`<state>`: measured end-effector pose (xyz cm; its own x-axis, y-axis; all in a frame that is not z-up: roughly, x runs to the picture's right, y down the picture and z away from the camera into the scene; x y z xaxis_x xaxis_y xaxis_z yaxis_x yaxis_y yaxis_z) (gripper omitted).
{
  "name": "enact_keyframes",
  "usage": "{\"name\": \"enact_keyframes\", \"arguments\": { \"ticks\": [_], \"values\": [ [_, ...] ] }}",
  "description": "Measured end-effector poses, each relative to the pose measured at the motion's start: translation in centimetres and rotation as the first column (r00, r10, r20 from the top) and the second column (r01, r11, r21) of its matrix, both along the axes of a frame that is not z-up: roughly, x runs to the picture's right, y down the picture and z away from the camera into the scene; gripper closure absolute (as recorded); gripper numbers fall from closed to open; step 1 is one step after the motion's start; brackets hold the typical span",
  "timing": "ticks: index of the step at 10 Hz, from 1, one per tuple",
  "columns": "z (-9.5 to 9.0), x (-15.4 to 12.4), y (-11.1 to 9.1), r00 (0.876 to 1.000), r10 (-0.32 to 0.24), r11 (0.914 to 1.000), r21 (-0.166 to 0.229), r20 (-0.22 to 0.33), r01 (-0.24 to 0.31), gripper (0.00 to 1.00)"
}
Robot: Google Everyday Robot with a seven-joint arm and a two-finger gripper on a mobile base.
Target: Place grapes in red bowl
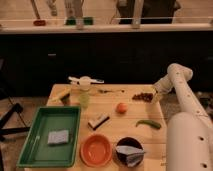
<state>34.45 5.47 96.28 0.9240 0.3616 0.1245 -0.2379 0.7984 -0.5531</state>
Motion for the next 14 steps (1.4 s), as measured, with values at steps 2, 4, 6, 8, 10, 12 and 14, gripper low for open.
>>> {"name": "enact_keyframes", "arguments": {
  "ticks": [2,4,6,8,10,12,14],
  "values": [
    [-0.2,0.5,0.4,1.000,0.006,0.9999,-0.012,0.009,-0.005,0.20],
    [-0.1,0.6,0.9,1.000,0.006,0.9995,-0.030,0.022,-0.006,0.20],
    [0.3,0.7,1.6,0.999,0.007,0.9987,-0.051,0.032,-0.006,0.20],
    [1.1,-0.2,2.0,0.999,0.002,0.9978,-0.067,0.044,0.001,0.20],
    [1.6,-0.7,2.6,0.999,-0.004,0.9965,-0.083,0.054,0.009,0.22],
    [1.6,-0.9,2.9,0.998,-0.011,0.9958,-0.090,0.062,0.016,0.41],
    [1.4,-0.7,3.0,0.998,-0.011,0.9958,-0.091,0.064,0.017,0.61]
  ]
}}
